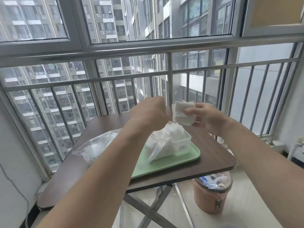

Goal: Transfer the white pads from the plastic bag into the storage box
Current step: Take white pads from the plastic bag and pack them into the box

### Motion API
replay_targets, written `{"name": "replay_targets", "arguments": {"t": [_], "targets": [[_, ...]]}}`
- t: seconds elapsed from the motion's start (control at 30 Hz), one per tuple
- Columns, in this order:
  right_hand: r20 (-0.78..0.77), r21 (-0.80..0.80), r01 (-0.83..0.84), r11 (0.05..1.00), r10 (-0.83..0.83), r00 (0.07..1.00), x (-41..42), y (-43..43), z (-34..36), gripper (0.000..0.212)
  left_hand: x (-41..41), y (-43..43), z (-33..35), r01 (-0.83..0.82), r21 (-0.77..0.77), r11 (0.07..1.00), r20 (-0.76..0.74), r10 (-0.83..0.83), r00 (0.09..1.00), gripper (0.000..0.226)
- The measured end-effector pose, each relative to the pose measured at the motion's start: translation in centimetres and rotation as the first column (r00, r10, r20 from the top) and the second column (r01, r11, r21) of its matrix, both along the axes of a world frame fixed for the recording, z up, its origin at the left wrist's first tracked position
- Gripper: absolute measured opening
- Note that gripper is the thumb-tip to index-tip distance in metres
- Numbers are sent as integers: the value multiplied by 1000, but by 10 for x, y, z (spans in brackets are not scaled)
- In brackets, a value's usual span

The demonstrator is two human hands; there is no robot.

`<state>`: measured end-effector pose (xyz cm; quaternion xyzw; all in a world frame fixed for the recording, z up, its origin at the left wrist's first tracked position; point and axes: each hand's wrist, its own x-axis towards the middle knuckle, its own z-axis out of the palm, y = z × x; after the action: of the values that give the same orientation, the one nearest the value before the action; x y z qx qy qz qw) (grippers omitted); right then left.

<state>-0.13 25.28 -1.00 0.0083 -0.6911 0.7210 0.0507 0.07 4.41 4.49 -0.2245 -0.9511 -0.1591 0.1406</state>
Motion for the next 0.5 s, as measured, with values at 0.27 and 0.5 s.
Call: {"name": "replay_targets", "arguments": {"t": [0.27,0.5], "targets": [[165,288,-35,957,-14,986,-24,12,-18,28,-39,35,-53,39,-283,958,249,34,968,62],[184,595,-108,796,-4,983,-33,0,-13,21,-62,11,-66,68,-279,958,477,76,876,98]]}}
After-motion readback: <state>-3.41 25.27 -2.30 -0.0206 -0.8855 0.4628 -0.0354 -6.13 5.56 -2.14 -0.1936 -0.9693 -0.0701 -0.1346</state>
